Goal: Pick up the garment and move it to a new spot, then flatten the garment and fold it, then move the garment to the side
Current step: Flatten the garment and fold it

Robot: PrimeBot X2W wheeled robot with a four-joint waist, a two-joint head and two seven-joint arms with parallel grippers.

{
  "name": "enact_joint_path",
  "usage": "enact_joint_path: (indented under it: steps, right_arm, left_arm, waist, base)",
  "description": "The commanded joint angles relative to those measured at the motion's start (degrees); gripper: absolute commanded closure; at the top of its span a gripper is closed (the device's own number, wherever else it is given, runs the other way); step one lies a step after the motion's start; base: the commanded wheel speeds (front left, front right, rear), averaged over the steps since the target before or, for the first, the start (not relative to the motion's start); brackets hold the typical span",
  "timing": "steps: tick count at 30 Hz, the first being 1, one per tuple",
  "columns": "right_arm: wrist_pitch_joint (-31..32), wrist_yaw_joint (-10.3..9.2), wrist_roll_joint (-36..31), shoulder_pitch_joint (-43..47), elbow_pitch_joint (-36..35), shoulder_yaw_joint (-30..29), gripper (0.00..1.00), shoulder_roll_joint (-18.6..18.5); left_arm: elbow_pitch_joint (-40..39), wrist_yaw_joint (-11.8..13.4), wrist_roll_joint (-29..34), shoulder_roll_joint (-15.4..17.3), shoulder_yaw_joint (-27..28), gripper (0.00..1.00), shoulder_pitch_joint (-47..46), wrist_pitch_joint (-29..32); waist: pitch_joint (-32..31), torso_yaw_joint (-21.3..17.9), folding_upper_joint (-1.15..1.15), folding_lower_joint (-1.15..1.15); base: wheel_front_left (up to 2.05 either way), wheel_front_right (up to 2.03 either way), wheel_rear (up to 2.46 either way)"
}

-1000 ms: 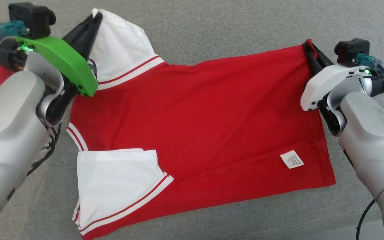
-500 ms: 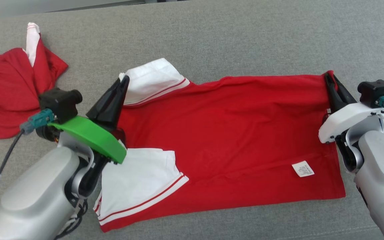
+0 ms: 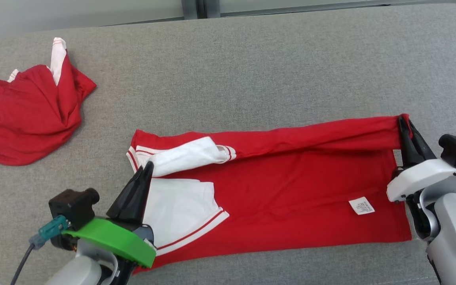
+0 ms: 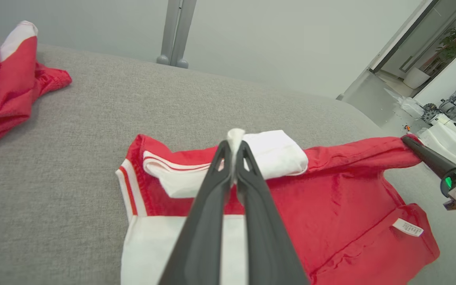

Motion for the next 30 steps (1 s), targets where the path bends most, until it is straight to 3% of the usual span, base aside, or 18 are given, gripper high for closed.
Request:
enact_joint_path:
  steps: [1,6,7,8,9,10,18,23,30]
  right_arm:
    - [-0.2,-0.11,-0.2,1.7,-1.0,-0.5,1.0,0.2]
    - [-0.2,-0.11,0.8,6.3,-4.2,-2.1,0.99,0.8]
    - [-0.2,-0.11,1.0,7.1,-4.6,-1.8,0.59,0.8]
    - [-0.2,-0.11,1.6,7.9,-5.2,-1.7,0.0,0.7]
    - [-0.2,-0.11,1.9,8.5,-5.7,-1.7,0.0,0.5]
    - [-0.2,-0.11,2.4,9.2,-6.5,-1.6,0.0,0.4]
    - [-0.2,-0.11,5.6,13.8,-12.6,-2.4,0.0,-0.5]
    - [-0.2,-0.11,5.5,14.1,-9.6,-3.1,0.0,-0.3]
    - [-0.2,-0.11,5.5,13.0,-2.4,-3.5,0.0,1.3]
  left_arm:
    - [-0.4,0.6,0.7,-0.1,1.3,1.0,2.0,-0.2]
    - [-0.7,0.1,1.6,-1.6,3.7,1.0,7.9,-0.2]
    - [-0.6,-0.1,1.8,-1.8,3.6,1.0,8.6,-0.2]
    - [-0.4,-0.3,2.0,-2.2,3.5,0.63,9.1,-0.2]
    - [-0.3,-0.4,2.4,-2.6,3.7,0.16,9.4,-0.2]
    - [-0.1,-0.1,2.7,-3.0,4.4,0.0,9.8,-0.2]
    - [1.4,-1.3,11.5,-7.7,14.1,0.0,11.7,-0.2]
    - [0.6,-3.1,26.0,-11.9,23.3,0.0,13.2,-0.1]
    - [1.4,-8.3,37.9,-19.7,34.6,0.0,16.0,-0.1]
  waist:
    - [-0.3,0.1,0.0,0.0]
    - [-1.1,0.5,0.0,0.0]
    - [-1.3,0.6,0.0,0.0]
    - [-1.4,0.7,0.0,0.0]
    - [-1.6,0.8,0.0,0.0]
    - [-1.7,0.9,0.0,0.0]
    - [-2.3,1.3,0.0,0.0]
    - [-2.5,1.6,0.0,0.0]
    - [-3.0,1.9,0.0,0.0]
  base:
    - [0.0,0.0,0.0]
    - [0.0,0.0,0.0]
    - [0.0,0.0,0.0]
    - [0.0,0.0,0.0]
    - [0.0,0.0,0.0]
    - [0.0,0.0,0.0]
    - [0.0,0.0,0.0]
    - [0.0,0.0,0.0]
    - [0.0,0.0,0.0]
